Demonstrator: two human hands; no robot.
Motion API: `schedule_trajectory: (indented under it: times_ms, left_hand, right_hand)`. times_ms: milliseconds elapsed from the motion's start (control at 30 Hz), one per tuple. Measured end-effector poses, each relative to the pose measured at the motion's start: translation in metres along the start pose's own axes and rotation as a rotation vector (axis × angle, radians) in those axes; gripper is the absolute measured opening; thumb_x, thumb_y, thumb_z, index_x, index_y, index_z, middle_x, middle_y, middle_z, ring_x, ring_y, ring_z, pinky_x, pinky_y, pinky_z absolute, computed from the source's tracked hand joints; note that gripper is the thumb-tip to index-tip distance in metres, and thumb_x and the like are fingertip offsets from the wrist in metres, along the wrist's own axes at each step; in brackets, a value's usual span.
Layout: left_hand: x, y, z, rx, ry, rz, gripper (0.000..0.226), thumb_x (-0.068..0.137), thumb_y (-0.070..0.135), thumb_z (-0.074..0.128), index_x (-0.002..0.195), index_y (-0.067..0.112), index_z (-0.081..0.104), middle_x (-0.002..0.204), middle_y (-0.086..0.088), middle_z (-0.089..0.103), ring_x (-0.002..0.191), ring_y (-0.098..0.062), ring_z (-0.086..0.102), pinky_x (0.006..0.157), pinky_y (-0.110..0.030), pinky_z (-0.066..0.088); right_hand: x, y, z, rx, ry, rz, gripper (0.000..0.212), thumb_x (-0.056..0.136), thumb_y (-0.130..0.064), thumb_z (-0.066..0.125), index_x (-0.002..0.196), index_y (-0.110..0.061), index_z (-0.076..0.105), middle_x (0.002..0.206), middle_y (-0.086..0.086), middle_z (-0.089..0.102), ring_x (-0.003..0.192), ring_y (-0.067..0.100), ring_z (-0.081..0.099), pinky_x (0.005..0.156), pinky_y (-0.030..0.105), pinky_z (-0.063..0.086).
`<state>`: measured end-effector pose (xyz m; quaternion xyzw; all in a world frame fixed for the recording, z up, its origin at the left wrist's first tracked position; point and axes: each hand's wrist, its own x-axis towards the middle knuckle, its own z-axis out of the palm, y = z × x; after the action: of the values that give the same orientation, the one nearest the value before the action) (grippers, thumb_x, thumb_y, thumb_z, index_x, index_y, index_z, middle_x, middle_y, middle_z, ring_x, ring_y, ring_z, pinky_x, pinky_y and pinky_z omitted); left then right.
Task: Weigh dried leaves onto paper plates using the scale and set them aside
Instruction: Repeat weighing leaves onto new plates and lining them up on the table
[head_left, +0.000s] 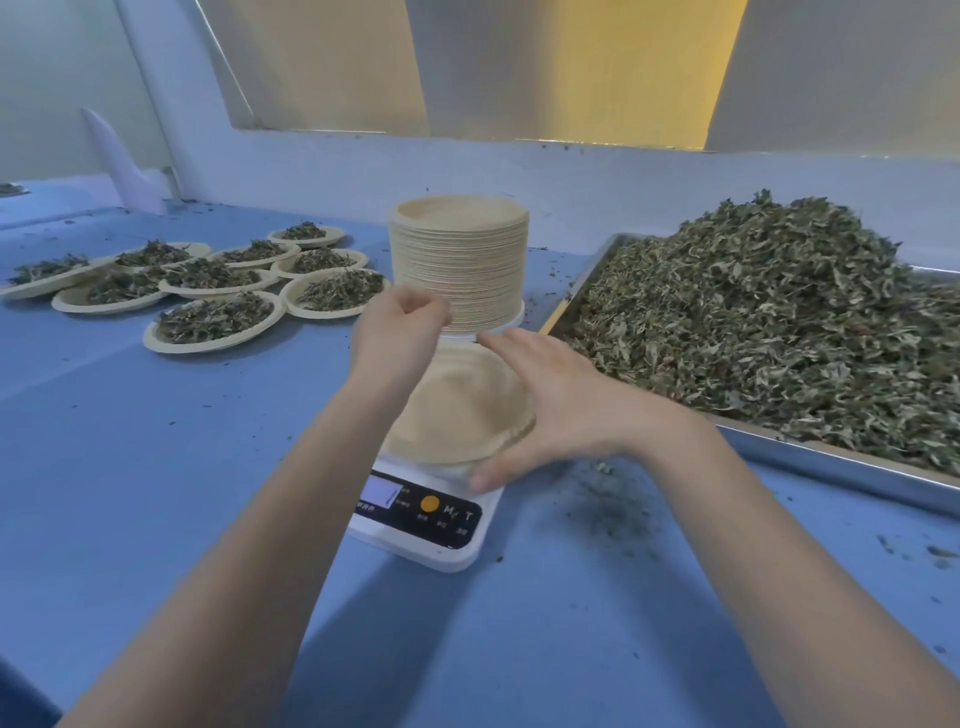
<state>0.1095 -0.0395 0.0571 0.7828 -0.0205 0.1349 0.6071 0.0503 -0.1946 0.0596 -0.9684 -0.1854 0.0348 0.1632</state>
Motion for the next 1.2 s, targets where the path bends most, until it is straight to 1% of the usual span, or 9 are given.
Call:
schedule_trajectory:
  times_ms: [67,133,200,333,467,633,900,1067,1200]
  left_hand:
    - [0.001,-0.009,-0.012,-0.027,0.073,-0.025,0.012,0.083,0.017,0.057,0.08,0.026,0.064,0.086,0.01,0.062,0.086,-0.011,0.058,0.081,-0.031,0.046]
    - [0.003,-0.019,-0.025,-0.059,0.156,-0.055,0.012,0.084,0.018,0.056,0.091,0.023,0.065,0.094,0.006,0.063,0.096,-0.015,0.059,0.083,-0.033,0.047]
    - [0.003,-0.031,-0.038,-0.102,0.242,-0.071,0.011,0.085,0.019,0.056,0.091,0.024,0.064,0.094,0.007,0.063,0.1,-0.017,0.059,0.088,-0.036,0.047]
    - [0.002,-0.05,-0.06,-0.26,0.347,-0.165,0.012,0.086,0.02,0.056,0.096,0.017,0.063,0.098,0.002,0.062,0.092,-0.017,0.059,0.083,-0.032,0.045]
    - [0.007,-0.055,-0.064,-0.324,0.332,-0.25,0.003,0.086,0.021,0.055,0.085,0.02,0.058,0.1,0.0,0.063,0.089,-0.016,0.058,0.08,-0.031,0.047]
    - [0.009,-0.059,-0.06,-0.318,0.309,-0.278,0.014,0.087,0.023,0.056,0.099,0.016,0.06,0.101,0.001,0.064,0.089,-0.015,0.06,0.085,-0.035,0.05]
    - [0.01,-0.064,-0.057,-0.283,0.175,-0.292,0.002,0.086,0.021,0.06,0.084,0.02,0.062,0.093,0.002,0.065,0.076,-0.012,0.061,0.071,-0.03,0.053]
    - [0.006,-0.063,-0.054,-0.264,0.112,-0.259,0.004,0.084,0.019,0.061,0.082,0.02,0.064,0.09,0.002,0.064,0.077,-0.013,0.062,0.061,-0.025,0.048]
    - [0.003,-0.063,-0.054,-0.266,0.092,-0.248,0.004,0.084,0.02,0.061,0.084,0.019,0.065,0.089,0.002,0.064,0.073,-0.012,0.062,0.061,-0.025,0.048]
  right_hand:
    - [0.004,-0.003,0.011,-0.079,-0.009,0.01,0.134,0.052,-0.07,0.075,0.151,-0.03,-0.005,0.158,-0.005,-0.009,0.145,0.015,-0.012,0.118,0.045,-0.003]
    - [0.008,-0.002,0.02,-0.121,-0.013,0.023,0.137,0.051,-0.072,0.075,0.151,-0.03,-0.009,0.158,-0.004,-0.015,0.144,0.016,-0.018,0.117,0.044,-0.011]
    - [0.01,-0.001,0.025,-0.144,-0.014,0.031,0.138,0.05,-0.073,0.075,0.15,-0.031,-0.011,0.158,-0.003,-0.018,0.143,0.017,-0.022,0.113,0.041,-0.016]
    - [0.011,-0.001,0.027,-0.16,-0.028,0.056,0.141,0.048,-0.075,0.074,0.149,-0.032,-0.013,0.157,-0.004,-0.022,0.142,0.016,-0.024,0.112,0.041,-0.018]
    - [0.014,-0.008,0.025,-0.166,-0.087,0.134,0.145,0.047,-0.07,0.078,0.148,-0.032,-0.018,0.156,-0.002,-0.023,0.142,0.017,-0.026,0.115,0.045,-0.015]
    - [0.015,-0.015,0.023,-0.148,-0.134,0.177,0.145,0.05,-0.064,0.081,0.148,-0.029,-0.019,0.157,-0.002,-0.017,0.144,0.017,-0.021,0.117,0.045,-0.01]
    - [0.009,-0.019,0.014,-0.041,-0.12,0.021,0.134,0.054,-0.064,0.079,0.149,-0.033,-0.01,0.157,-0.011,-0.012,0.143,0.008,-0.015,0.118,0.042,-0.007]
    - [0.01,-0.022,0.007,0.017,-0.033,0.023,0.127,0.049,-0.078,0.061,0.151,-0.031,0.002,0.157,-0.014,-0.001,0.144,0.006,-0.004,0.119,0.04,-0.001]
    - [0.008,-0.022,0.001,0.116,0.067,0.028,0.115,0.053,-0.077,0.052,0.151,-0.029,0.015,0.157,-0.011,0.013,0.143,0.007,0.01,0.119,0.038,0.006]
